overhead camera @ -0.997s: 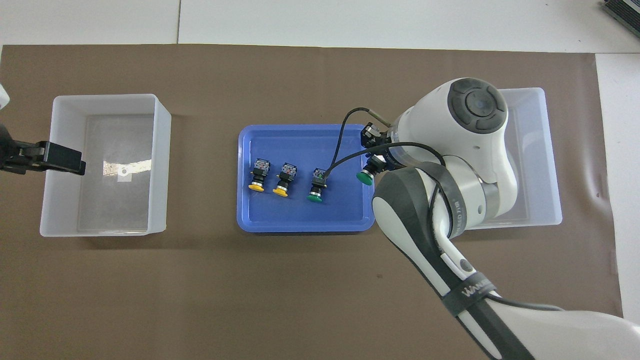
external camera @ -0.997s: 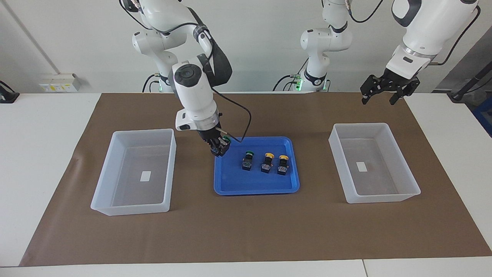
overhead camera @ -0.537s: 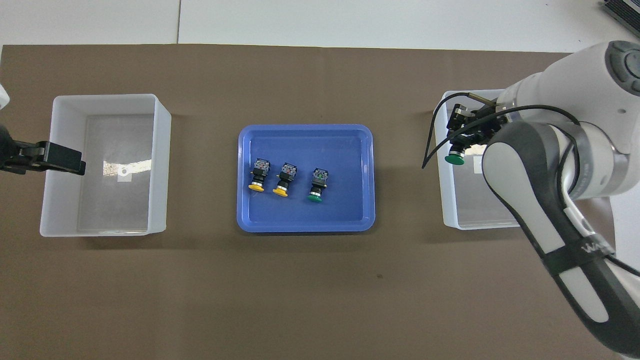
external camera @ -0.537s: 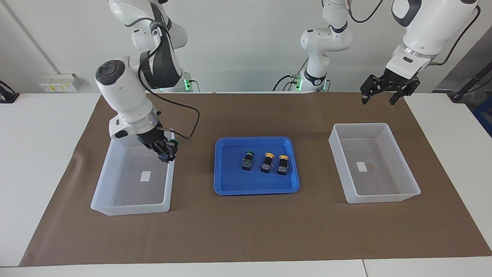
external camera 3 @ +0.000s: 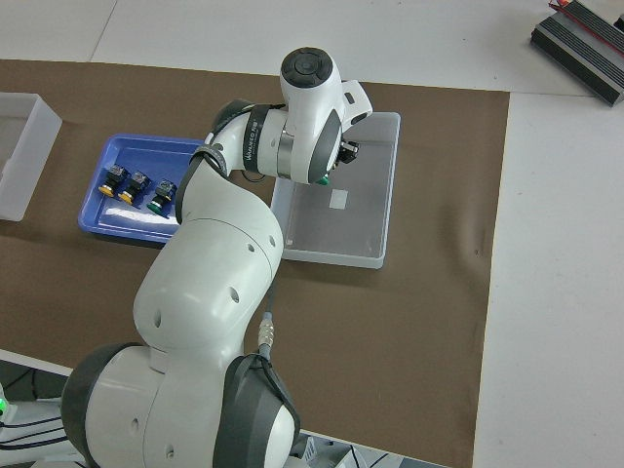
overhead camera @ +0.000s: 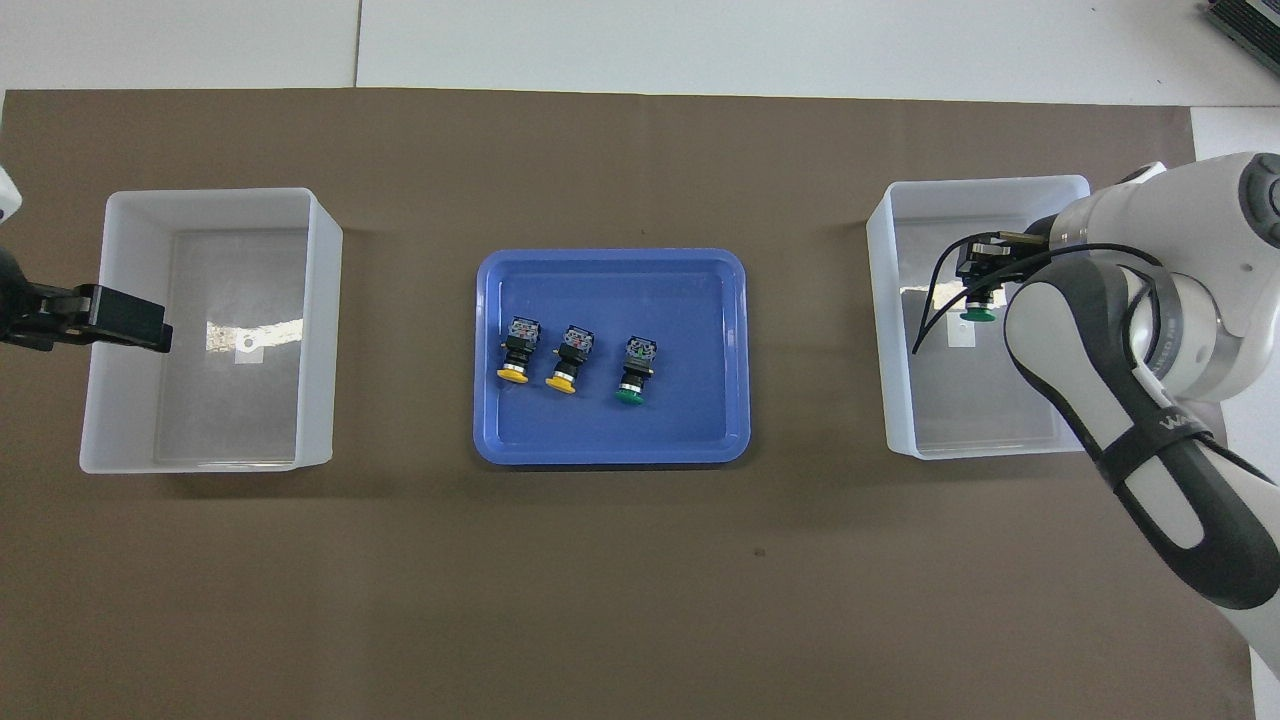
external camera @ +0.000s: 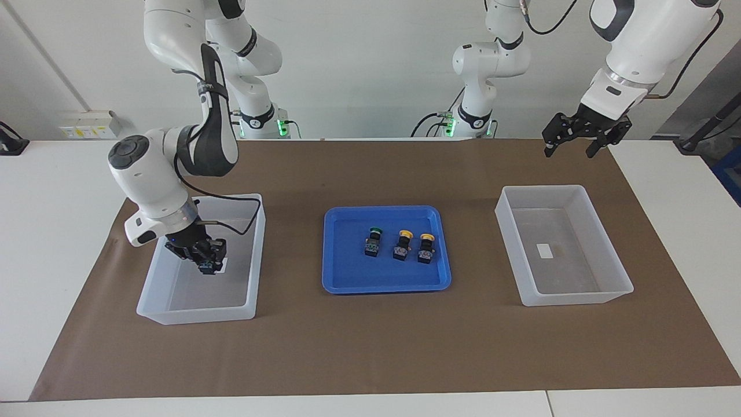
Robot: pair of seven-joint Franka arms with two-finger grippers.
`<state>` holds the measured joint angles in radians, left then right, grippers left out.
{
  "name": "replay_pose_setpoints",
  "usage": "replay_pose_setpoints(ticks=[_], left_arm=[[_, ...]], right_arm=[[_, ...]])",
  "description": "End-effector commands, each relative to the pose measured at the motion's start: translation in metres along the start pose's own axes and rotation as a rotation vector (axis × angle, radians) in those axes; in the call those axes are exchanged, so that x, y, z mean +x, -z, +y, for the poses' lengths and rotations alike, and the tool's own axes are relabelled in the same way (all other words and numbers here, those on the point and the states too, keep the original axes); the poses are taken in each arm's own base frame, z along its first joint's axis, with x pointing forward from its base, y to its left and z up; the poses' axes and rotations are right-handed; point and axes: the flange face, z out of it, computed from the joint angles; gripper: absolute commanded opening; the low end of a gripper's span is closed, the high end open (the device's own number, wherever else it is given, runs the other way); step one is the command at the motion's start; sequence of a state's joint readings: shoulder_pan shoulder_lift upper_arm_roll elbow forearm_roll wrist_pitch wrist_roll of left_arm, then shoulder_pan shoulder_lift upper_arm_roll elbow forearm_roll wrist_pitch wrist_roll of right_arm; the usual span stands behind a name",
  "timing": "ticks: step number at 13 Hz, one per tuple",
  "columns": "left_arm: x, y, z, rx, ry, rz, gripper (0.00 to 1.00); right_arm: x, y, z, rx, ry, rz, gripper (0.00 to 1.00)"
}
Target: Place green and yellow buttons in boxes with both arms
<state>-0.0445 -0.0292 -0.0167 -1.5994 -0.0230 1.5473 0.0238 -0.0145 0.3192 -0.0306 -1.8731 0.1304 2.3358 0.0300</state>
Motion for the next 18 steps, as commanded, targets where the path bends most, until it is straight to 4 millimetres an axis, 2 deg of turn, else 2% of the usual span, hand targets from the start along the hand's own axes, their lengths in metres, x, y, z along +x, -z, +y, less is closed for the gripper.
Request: replay_pose_setpoints(ticks=[1,3,6,8,9,10,13,14,17,18], left_arm=[[-0.004,0.0,0.003,0.018,0.001,0.001,1.0],[-0.002,-0.002,0.014,0.017,-0.019,0.013,1.0],[-0.003,-0.02,0.056,0.015,-0.054,0.095,1.0],[-0.004,-0.037,0.074,0.011,-0.063,0.127,1.0],[0.0,-0.046,0.086,0.008,-0.074,0.134,1.0],[0.005,-0.056,0.09,0.002,-0.051,0.15,1.0],[0.021,-0.106,0.125,-0.017,-0.033,0.186,1.0],[0.027,-0.127,0.153,-0.029,-0.011,0.186,1.0],[0.043,-0.165,0.177,-0.048,-0.002,0.217,1.0],[0.045,-0.174,0.178,-0.05,-0.002,0.225,1.0]], right_arm=[[-0.023,-0.015,0.017,-0.014,0.041,0.012,0.0],[-0.026,-0.019,0.018,-0.016,0.034,0.006,0.03],[-0.027,-0.023,0.023,-0.017,0.027,0.0,0.23],[-0.027,-0.023,0.023,-0.017,0.024,-0.001,0.53],[-0.027,-0.023,0.022,-0.017,0.021,-0.001,0.8],[-0.026,-0.021,0.023,-0.017,0.017,0.0,1.0],[-0.024,-0.007,0.014,-0.013,0.031,0.008,1.0],[-0.024,0.005,0.011,-0.01,0.034,0.003,1.0],[-0.019,0.044,0.0,-0.001,0.001,-0.032,1.0],[-0.018,0.056,-0.01,0.002,-0.015,-0.04,1.0]])
